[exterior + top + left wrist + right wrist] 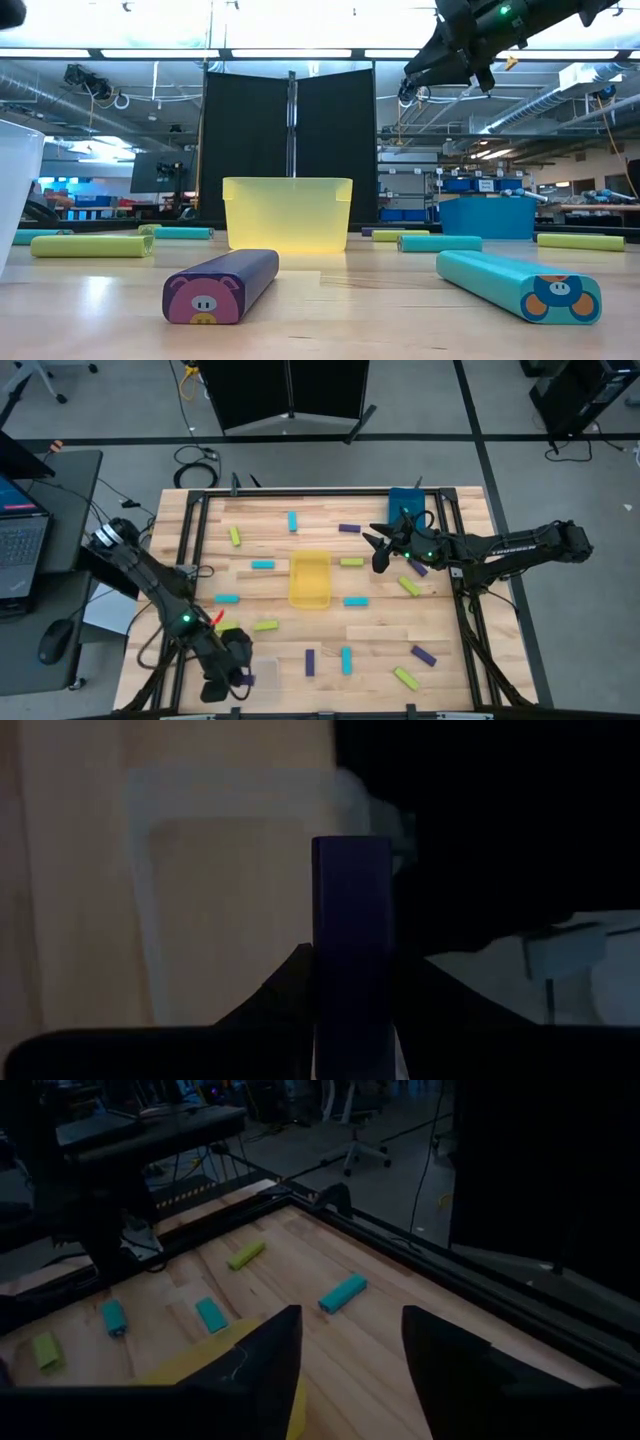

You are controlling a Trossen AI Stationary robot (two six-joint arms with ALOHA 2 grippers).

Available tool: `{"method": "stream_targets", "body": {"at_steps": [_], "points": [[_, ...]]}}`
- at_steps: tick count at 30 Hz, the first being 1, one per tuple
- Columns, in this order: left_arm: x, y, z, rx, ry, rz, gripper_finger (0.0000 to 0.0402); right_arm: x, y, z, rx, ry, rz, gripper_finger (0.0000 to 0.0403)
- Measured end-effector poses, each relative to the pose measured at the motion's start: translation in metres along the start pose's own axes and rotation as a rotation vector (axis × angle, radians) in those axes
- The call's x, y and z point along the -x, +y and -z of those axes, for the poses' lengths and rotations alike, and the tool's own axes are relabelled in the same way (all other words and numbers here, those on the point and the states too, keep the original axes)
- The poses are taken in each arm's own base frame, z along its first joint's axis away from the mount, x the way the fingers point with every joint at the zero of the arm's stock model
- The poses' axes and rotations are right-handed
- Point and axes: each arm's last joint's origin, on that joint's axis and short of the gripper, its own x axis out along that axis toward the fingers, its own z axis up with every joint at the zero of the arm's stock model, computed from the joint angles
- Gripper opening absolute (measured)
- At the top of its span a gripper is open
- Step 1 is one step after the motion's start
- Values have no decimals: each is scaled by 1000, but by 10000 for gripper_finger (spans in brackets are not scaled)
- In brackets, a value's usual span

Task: Sort blocks
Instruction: Put the purple block into the transparent bin, then put the light green block into the yellow bin

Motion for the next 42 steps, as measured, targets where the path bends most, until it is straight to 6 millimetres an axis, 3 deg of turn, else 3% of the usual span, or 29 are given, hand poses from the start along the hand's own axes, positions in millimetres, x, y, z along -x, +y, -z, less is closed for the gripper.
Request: {"method": "stream_targets", "body": {"at_steps": [5, 14, 21, 33, 42], "points": [[-10, 1, 2, 34, 44, -16, 112, 0, 0, 0, 0, 0, 0, 187], [-10, 4, 2, 36, 32, -52, 203, 0, 0, 0, 5, -1, 0, 181], [-6, 11, 5, 11, 49, -127, 222, 1, 3, 0, 50, -3, -14, 187], [54, 32, -17, -89, -316, -301, 218, 12, 22, -3, 96, -68, -166, 193], [100, 41, -18, -229, -612, -561, 218, 15, 29, 1, 98, -58, -196, 184]]}}
